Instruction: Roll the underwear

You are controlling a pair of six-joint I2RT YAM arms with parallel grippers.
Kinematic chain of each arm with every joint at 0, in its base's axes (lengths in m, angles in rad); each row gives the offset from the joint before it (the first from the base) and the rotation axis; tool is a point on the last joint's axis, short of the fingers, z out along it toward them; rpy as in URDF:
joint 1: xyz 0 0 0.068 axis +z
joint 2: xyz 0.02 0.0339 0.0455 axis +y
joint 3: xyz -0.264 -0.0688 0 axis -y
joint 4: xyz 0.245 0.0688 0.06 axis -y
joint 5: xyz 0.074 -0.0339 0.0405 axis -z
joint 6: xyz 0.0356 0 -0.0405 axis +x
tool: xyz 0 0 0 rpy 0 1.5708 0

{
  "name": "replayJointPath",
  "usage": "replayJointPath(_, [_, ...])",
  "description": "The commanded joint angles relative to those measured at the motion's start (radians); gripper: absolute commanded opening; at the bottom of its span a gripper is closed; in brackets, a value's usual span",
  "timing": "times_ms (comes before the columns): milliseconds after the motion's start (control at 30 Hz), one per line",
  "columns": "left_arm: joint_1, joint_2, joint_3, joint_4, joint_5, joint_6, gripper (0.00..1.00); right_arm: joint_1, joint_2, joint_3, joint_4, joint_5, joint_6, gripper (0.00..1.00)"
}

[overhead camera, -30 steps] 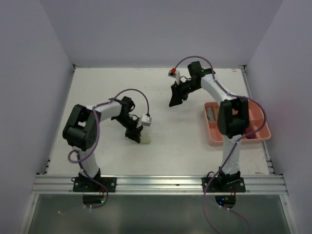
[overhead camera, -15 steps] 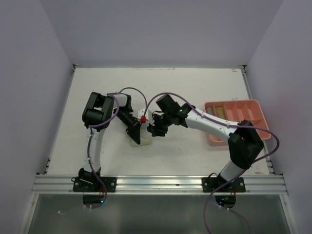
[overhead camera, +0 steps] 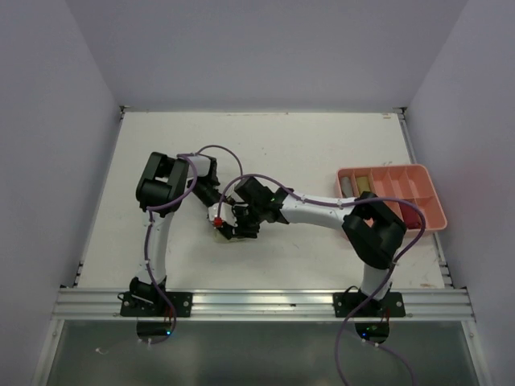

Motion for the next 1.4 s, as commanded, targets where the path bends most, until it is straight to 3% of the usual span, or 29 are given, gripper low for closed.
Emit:
replayJointPath(0, [-0.007,0.059,-0.023,0.228,-0.216,0.045,0.10,-0.002,0.031,0.003,0.041,-0.012,-0.031,0.49])
replayJointPath(200, [-0.007,0.046,-0.036,0.242,-0.214,0.037,0.10,-0.002,0.100,0.018,0.024,-0.024,-0.029,0.45])
replayJointPath(300, [-0.007,0.036,-0.040,0.257,-0.213,0.026,0.13,0.000,0.124,0.014,0.027,-0.042,-0.029,0.23])
replayJointPath(333, [-0.006,0.020,-0.045,0.267,-0.208,0.022,0.15,0.000,0.134,0.017,0.022,-0.053,-0.028,0.11])
replayJointPath(367, [-0.003,0.006,-0.057,0.299,-0.202,0.014,0.18,-0.003,0.141,0.020,0.001,-0.075,-0.029,0.06])
replayJointPath(433, [0.016,-0.054,-0.072,0.348,-0.172,-0.027,0.33,-0.006,0.155,0.046,-0.034,-0.102,-0.025,0.00])
replayJointPath(600, [0.115,-0.232,-0.119,0.575,-0.105,-0.177,0.61,-0.020,0.223,0.124,-0.175,-0.188,-0.015,0.00])
replayJointPath(800, [0.316,-0.523,-0.223,0.924,-0.166,-0.450,0.66,-0.051,0.302,0.223,-0.312,-0.277,0.010,0.00])
replayJointPath(867, [0.375,-0.647,-0.290,1.000,-0.197,-0.463,0.68,-0.069,0.336,0.262,-0.375,-0.338,0.023,0.00])
replayJointPath(967, [0.422,-0.804,-0.374,0.950,-0.246,-0.335,0.68,-0.092,0.401,0.339,-0.456,-0.404,0.046,0.00])
replayJointPath(1233, [0.413,-1.263,-0.687,0.738,-0.246,0.250,0.75,-0.152,0.559,0.504,-0.593,-0.552,0.096,0.00])
replayJointPath(1333, [0.308,-1.341,-0.783,0.705,-0.321,0.309,0.76,-0.164,0.580,0.515,-0.597,-0.575,0.109,0.00])
replayJointPath(1367, [0.221,-1.356,-0.803,0.713,-0.334,0.313,0.76,-0.167,0.589,0.515,-0.597,-0.576,0.110,0.00])
